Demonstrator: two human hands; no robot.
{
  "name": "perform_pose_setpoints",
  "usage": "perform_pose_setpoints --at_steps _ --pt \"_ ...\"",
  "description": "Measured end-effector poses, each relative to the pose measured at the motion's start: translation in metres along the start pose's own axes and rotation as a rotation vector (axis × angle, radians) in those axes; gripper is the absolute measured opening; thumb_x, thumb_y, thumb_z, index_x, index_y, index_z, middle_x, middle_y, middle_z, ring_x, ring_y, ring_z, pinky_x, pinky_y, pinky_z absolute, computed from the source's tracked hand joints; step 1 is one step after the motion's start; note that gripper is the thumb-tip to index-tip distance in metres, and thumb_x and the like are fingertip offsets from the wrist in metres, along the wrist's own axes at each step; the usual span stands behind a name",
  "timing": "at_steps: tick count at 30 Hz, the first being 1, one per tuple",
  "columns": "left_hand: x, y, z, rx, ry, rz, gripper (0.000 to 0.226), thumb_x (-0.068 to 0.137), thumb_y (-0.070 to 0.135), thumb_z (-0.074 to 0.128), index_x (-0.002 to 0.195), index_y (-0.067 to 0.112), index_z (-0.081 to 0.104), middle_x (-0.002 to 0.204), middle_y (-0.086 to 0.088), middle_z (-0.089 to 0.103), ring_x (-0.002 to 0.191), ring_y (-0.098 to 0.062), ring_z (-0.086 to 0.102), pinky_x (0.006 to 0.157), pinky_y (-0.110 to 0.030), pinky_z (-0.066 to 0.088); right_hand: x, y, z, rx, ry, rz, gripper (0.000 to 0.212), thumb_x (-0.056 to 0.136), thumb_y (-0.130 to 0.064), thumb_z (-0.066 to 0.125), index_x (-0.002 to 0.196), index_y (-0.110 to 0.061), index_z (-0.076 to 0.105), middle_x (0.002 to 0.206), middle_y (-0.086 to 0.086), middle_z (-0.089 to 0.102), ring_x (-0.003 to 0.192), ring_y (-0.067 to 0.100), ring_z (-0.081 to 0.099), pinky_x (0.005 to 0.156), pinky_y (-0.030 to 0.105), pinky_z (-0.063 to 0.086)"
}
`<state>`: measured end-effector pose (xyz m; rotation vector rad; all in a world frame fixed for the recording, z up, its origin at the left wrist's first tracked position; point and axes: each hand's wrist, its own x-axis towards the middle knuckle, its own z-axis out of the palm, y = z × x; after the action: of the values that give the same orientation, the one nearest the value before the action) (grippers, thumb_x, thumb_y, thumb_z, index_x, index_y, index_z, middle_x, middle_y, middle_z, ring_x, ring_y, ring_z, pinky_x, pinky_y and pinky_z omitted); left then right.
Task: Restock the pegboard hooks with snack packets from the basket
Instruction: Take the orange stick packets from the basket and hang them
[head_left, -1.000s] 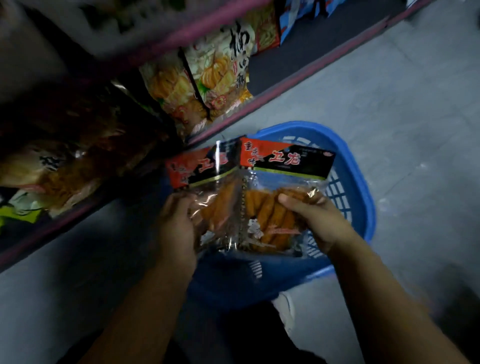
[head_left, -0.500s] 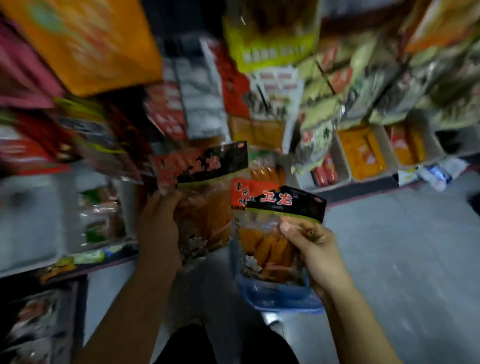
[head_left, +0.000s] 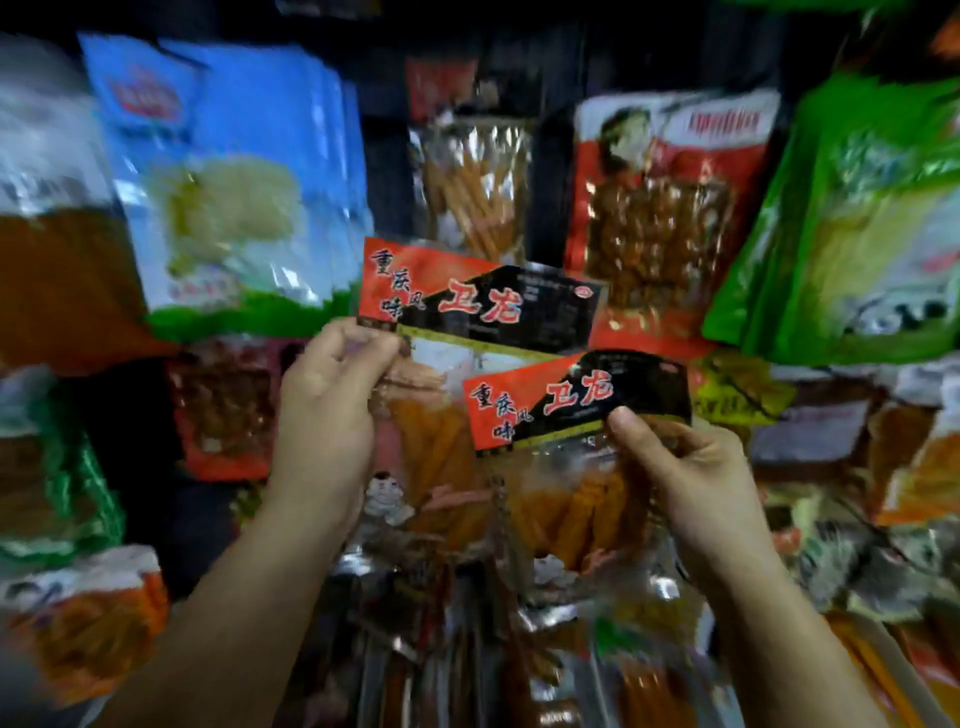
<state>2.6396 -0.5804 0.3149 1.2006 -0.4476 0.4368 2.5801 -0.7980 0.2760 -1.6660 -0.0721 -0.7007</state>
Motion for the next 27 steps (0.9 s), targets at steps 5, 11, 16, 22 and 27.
perform_pose_setpoints --at_steps 5,11,16,22,27 --pt "0.042 0.021 -0.005 -0.098 -0.113 -0.021 0.033 0.090 0.012 0.053 0.061 0.027 0.062 0.059 0.001 0.066 0.050 -0.011 0.061 0.055 -0.029 0.049 0.037 -0.036 0.033 0.061 -0.075 -0.100 0.065 0.069 -0.051 0.070 0.075 0.012 0.057 0.068 0.016 0.058 0.064 0.021 0.053 0.065 0.032 0.038" --pt "0.085 0.042 -0.008 -0.071 -0.262 -0.019 0.006 0.076 0.030 0.062 0.072 0.032 0.066 0.081 0.000 0.075 0.067 -0.011 0.070 0.054 -0.025 0.053 0.074 -0.064 0.048 0.017 -0.018 -0.222 0.029 0.074 -0.039 0.065 0.067 -0.012 0.069 0.062 0.011 0.067 0.059 0.014 0.061 0.061 0.023 0.047" --pt "0.130 0.080 0.004 0.036 -0.216 0.237 0.038 0.063 0.033 0.071 0.097 0.026 0.057 0.086 0.009 0.075 0.075 -0.006 0.070 0.063 -0.015 0.052 0.101 -0.073 0.048 -0.026 -0.012 -0.315 0.037 0.073 -0.045 0.065 0.063 -0.009 0.061 0.055 0.008 0.056 0.055 0.011 0.053 0.054 0.021 0.041" --pt "0.159 0.106 0.044 0.467 -0.335 0.368 0.023 0.059 0.041 0.078 0.076 0.028 0.071 0.072 0.013 0.073 0.068 0.002 0.066 0.061 -0.009 0.049 0.131 -0.088 0.048 0.043 0.104 -0.387 0.016 0.073 -0.045 0.065 0.074 -0.032 0.074 0.074 0.001 0.074 0.070 0.015 0.069 0.065 0.028 0.052" --pt "0.175 0.115 0.065 0.459 -0.293 0.420 0.008 0.077 0.027 0.075 0.069 0.028 0.072 0.070 0.010 0.073 0.068 -0.002 0.068 0.065 -0.020 0.055 0.147 -0.098 0.047 0.095 0.204 -0.451 0.041 0.072 -0.053 0.063 0.084 -0.016 0.074 0.076 0.003 0.075 0.072 0.021 0.070 0.068 0.039 0.054"
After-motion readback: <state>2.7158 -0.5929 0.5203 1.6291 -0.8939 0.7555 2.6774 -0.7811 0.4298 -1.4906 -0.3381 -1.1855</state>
